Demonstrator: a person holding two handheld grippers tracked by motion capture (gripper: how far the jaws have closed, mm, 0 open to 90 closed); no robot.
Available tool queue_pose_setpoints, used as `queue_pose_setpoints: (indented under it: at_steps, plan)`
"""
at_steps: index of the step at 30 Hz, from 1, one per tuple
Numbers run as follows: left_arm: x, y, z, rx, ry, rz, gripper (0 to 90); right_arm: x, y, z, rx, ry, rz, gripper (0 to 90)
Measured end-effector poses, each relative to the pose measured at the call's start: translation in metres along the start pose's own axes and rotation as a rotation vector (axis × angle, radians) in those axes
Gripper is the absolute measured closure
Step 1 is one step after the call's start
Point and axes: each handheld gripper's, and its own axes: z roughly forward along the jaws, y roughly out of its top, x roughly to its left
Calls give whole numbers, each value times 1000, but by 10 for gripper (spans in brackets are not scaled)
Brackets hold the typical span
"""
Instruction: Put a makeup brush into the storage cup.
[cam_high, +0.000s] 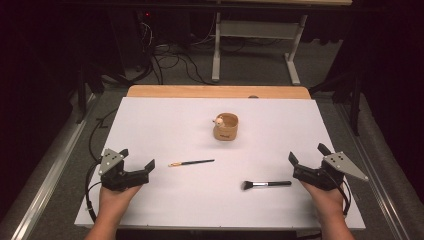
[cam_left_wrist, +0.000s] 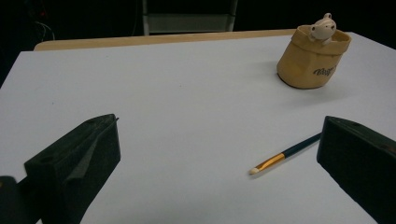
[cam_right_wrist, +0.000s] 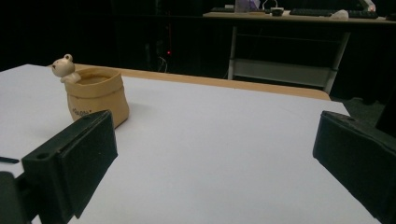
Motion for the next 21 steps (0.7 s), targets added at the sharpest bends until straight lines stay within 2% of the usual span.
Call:
queue_pose_setpoints:
  at_steps: [9,11,13,16,18,21]
  plan:
    - [4,2,2,-11,-16,-16,2,-3,-2,0,-2,-8,-3,13]
    - [2,3,4,-12,-19,-10,4,-4,-3,0,-3,-12,-7,14]
    - [1,3,4,-12,-20,-3,4,-6,-3,-1,-6,-9,11,14]
    - [0,2,3,-10,-18,-8,4,-7,-3,-1,-11,-7,7,13]
    - [-1,2,2,-10,-16,5,4,-7,-3,-1,-7,-5,-8,14]
    - [-3,1,1,-3,-16,27,4,-8,-2,-1,-15,-8,0,14]
